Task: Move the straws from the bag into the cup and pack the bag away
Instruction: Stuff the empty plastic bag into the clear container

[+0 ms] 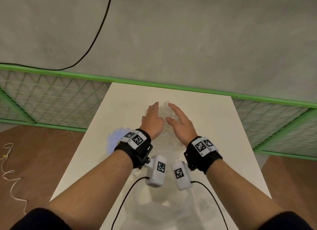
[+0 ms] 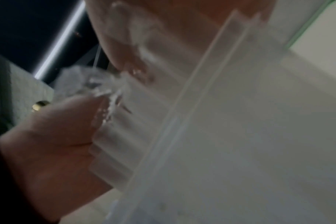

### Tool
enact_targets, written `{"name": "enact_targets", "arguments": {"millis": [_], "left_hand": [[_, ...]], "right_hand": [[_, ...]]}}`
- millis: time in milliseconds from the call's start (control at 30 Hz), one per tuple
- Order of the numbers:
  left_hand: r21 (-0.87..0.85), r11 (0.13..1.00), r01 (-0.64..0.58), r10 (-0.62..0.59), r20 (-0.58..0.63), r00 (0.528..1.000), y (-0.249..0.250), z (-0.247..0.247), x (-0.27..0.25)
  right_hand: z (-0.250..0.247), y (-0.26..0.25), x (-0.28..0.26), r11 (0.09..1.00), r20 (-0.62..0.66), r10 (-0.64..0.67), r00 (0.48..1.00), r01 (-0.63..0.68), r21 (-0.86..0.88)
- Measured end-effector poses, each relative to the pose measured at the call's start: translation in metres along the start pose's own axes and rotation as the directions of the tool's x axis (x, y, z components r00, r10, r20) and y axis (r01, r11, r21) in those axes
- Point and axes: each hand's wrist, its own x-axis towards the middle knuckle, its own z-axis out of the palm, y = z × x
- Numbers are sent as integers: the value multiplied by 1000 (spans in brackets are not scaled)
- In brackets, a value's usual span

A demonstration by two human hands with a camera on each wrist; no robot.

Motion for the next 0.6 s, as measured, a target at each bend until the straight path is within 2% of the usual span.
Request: {"name": "enact_targets", "arguments": {"millis": [100, 200, 267, 300, 367, 400, 467, 533, 600], "left_hand": [[-39, 992, -120, 119, -38, 992, -6, 1, 3], [-38, 981, -192, 188, -80, 979, -8, 0, 3], [60, 983, -172, 175, -58, 983, -10, -1, 6], [180, 974, -137, 144, -27, 989, -12, -2, 8], [471, 879, -76, 73, 25, 997, -15, -5, 10], [561, 825, -70, 65, 29, 997, -15, -7, 10], [635, 767, -98, 120, 9, 993, -12, -14, 7], [647, 743, -170, 225, -2, 974, -11, -16, -1], [680, 690, -248, 255, 92, 963, -13, -16, -12]], "right_hand": [[-3, 5, -1, 986, -22, -110, 994, 112, 125], [-3, 6, -4, 976, -35, -152, 988, 156, 151], [-2, 5, -4, 990, -11, -137, 990, 138, 24], [-2, 5, -2, 988, 17, -115, 993, 116, -100], [-6, 5, 0, 945, 77, -53, 996, 75, -319], [-10, 4, 1, 923, 100, -41, 994, 77, -378], [-17, -1, 3, 896, 100, -94, 991, 128, -424], [-24, -8, 4, 888, 55, -207, 977, 211, -408], [-28, -11, 5, 860, 117, -268, 956, 292, -419]]}}
